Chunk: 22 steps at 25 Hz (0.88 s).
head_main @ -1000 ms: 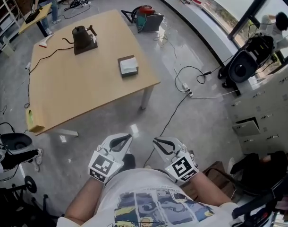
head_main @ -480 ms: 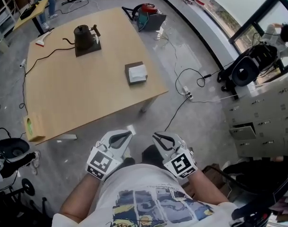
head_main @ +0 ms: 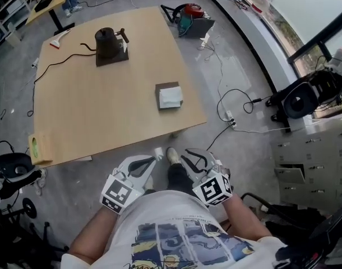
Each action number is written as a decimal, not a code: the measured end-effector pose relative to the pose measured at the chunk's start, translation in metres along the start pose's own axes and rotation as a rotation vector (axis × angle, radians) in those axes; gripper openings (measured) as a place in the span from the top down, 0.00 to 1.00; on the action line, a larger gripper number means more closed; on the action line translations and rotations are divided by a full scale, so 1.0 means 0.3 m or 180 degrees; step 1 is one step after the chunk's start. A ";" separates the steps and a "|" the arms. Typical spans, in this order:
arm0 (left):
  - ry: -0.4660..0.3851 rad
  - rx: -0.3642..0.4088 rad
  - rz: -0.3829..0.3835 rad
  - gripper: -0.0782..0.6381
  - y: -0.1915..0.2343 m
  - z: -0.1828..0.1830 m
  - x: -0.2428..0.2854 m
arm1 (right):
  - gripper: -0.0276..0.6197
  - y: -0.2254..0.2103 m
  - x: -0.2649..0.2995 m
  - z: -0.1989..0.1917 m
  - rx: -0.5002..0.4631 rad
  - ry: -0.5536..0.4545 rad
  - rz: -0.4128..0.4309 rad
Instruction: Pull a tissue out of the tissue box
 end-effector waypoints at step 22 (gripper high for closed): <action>0.0076 -0.0419 0.1019 0.88 0.171 0.239 0.268 | 0.65 -0.471 0.562 -0.141 -0.1583 0.0040 0.0522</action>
Point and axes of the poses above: the fingertips, and each gripper's own axes: x forward along the fingers, y to its left, z out of its top, the point moved 7 cm from there along -x, backward along the fingers, and after that the axes turned 7 degrees about y, right-handed, at the moved point
